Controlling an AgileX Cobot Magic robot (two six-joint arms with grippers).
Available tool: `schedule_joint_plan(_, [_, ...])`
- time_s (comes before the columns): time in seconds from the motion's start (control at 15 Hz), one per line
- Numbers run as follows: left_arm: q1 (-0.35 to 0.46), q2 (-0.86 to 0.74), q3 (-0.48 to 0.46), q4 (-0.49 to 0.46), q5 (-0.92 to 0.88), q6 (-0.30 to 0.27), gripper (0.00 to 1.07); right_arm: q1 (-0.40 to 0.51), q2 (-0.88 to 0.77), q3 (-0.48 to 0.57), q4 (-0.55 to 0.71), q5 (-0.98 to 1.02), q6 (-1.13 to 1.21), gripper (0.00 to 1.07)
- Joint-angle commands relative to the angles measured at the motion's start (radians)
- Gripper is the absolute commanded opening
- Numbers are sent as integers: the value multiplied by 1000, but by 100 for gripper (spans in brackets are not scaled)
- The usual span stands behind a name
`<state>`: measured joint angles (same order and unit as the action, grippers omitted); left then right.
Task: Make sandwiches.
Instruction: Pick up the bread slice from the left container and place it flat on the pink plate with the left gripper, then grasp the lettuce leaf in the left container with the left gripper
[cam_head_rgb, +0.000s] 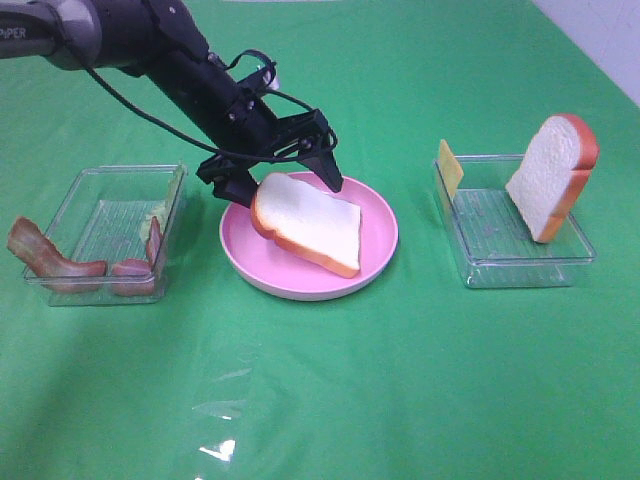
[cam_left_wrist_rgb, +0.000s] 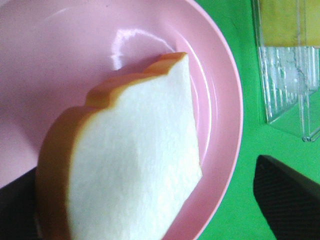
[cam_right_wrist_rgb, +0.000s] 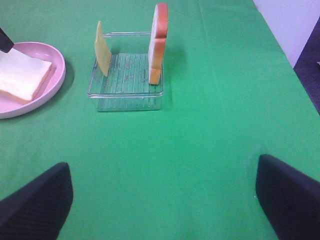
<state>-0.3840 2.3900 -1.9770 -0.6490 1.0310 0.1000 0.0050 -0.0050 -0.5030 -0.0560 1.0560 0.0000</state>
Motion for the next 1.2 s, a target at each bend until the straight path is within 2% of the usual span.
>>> schedule_joint_plan(0.07, [-4, -22, -75, 75, 104, -8, 102, -7, -23, 3, 1, -7, 0, 96])
schedule_joint_plan(0.13, [-4, -24, -133, 128, 168, -30, 102, -7, -23, 3, 1, -7, 0, 96])
schedule_joint_plan(0.27, [-4, -27, -236, 274, 266, -111, 102, -7, -23, 3, 1, -7, 0, 96])
schedule_joint_plan(0.33, [-4, -62, -249, 362, 263, -133, 102, -7, -23, 3, 1, -7, 0, 96])
schedule_joint_plan(0.47, [-4, -98, -249, 478, 263, -140, 102, -7, -23, 3, 1, -7, 0, 96])
schedule_joint_plan(0.67, [-4, -174, -249, 567, 263, -151, 102, -7, -23, 3, 1, -7, 0, 96])
schedule_joint_plan(0.8, [-4, -209, -231, 616, 263, -145, 102, -7, -23, 3, 1, -7, 0, 96])
schedule_joint_plan(0.93, [25, -263, -108, 681, 263, -159, 102, -7, -23, 3, 1, -7, 0, 96])
schedule_joint_plan(1.07, [63, -283, -20, 674, 263, -182, 102, -7, -23, 3, 1, -7, 0, 96])
schedule_joint_plan(1.2, [70, -263, 7, 672, 263, -177, 102, -7, -23, 3, 1, -7, 0, 96])
